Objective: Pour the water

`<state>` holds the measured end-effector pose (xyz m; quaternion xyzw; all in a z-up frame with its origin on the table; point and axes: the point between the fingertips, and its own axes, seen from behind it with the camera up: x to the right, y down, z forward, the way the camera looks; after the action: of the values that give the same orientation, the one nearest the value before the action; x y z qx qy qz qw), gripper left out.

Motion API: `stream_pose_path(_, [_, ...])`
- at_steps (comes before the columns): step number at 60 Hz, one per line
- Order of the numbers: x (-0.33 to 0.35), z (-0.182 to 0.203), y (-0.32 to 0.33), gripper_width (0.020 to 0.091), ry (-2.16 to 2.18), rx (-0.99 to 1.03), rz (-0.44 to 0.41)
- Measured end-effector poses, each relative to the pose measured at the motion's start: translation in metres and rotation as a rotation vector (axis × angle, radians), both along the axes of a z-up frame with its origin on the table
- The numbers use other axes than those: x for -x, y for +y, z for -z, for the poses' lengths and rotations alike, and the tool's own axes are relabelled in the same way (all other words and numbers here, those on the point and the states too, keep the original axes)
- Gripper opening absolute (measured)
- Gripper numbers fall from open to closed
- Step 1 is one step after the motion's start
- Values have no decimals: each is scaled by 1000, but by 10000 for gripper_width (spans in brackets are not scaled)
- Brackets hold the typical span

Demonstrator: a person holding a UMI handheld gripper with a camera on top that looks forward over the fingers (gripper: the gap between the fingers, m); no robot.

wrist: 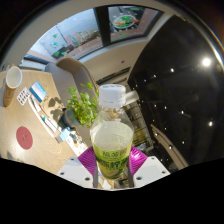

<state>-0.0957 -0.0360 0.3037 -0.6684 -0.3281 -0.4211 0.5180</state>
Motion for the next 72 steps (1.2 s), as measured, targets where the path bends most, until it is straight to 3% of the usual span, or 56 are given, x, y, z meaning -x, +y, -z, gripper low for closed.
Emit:
stream_pose_path(5, [68,1,11,400,-180,-1,-77])
stream_pose_path(15, [159,45,25,398,-503,80,-163])
stream_pose_path(23, [182,86,33,396,-782,153,-185])
stream_pose_path(37, [199,106,30,399,-912,207,-223])
stream_pose_path(50, [197,80,16,399,-456,212,-254])
stream_pose_path(58, [181,61,7,409,-4,229,-218])
stream_pose_path(68, [166,69,4,408,519,277,-173])
stream_pose_path(72, [166,91,5,407,695,311,-166])
